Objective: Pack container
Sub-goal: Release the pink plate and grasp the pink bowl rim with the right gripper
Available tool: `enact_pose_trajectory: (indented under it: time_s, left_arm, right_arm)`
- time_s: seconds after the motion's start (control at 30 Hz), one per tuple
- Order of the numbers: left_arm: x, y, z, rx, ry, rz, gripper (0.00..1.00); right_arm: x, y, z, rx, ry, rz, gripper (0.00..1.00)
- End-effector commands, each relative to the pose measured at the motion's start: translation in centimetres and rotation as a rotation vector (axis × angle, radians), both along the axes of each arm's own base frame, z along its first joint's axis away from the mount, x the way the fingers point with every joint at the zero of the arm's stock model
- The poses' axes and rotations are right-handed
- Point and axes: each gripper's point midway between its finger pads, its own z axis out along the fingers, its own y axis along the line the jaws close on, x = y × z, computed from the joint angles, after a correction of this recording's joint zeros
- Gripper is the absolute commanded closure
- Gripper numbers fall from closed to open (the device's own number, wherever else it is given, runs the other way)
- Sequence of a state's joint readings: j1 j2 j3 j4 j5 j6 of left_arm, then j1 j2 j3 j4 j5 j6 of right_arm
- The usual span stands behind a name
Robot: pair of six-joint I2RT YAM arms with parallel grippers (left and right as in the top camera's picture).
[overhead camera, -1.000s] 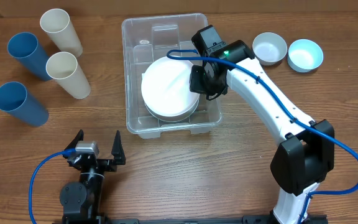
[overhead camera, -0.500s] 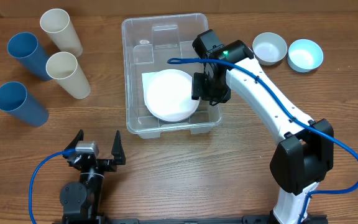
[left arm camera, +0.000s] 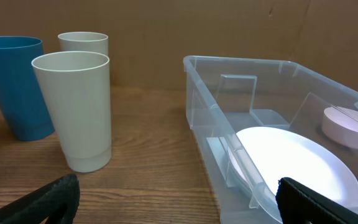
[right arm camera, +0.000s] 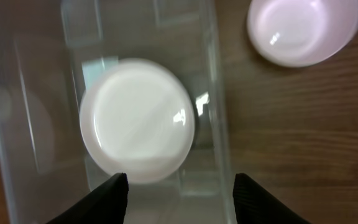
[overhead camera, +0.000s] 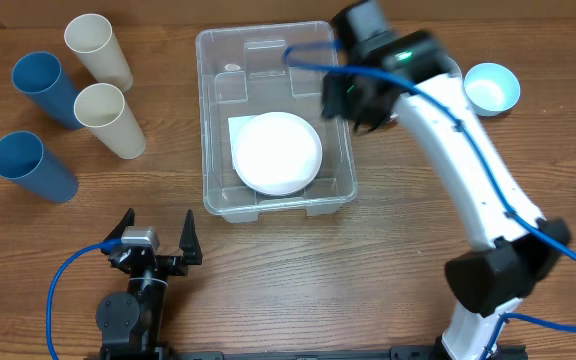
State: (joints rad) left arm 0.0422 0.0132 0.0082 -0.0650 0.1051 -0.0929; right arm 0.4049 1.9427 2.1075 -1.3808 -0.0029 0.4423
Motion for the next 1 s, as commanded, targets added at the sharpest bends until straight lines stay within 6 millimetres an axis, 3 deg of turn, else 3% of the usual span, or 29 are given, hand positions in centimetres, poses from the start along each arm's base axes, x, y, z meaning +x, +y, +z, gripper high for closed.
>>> enact_pose_trajectory:
  time_s: [0.0, 0.1, 0.2, 0.5, 0.77, 0.87, 0.97]
  left_arm:
    - [0.0, 0.0, 0.0, 0.022, -0.005, -0.004, 0.0]
    - [0.0, 0.0, 0.0, 0.022, -0.005, -0.004, 0.0]
    - [0.0, 0.0, 0.0, 0.022, -0.005, -0.004, 0.0]
    - [0.0, 0.0, 0.0, 0.022, -0.005, -0.004, 0.0]
    - [0.0, 0.0, 0.0, 0.022, -0.005, -0.004, 0.0]
    - [0.0, 0.0, 0.0, 0.022, -0.005, -0.004, 0.0]
    - [0.0, 0.0, 0.0, 0.022, -0.005, -0.004, 0.0]
  right_arm:
    - [3.5, -7.4, 1.7, -0.002, -0.077, -0.301, 0.43]
    - [5.6, -11.3, -1.7, 0.001, -0.015, -0.455, 0.42]
    - [6.9, -13.2, -5.4, -0.008, 0.055, -0.515, 0.42]
    - [8.6, -13.9, -15.9, -0.045, 0.225, -0.621, 0.44]
    - [8.6, -14.0, -19.3, -0.064, 0.274, -0.628, 0.49]
    - [8.1, -14.0, -20.4, -0.073, 0.294, -0.628, 0.62]
    - [8.0, -14.0, -20.7, -0.076, 0.3, -0.628, 0.69]
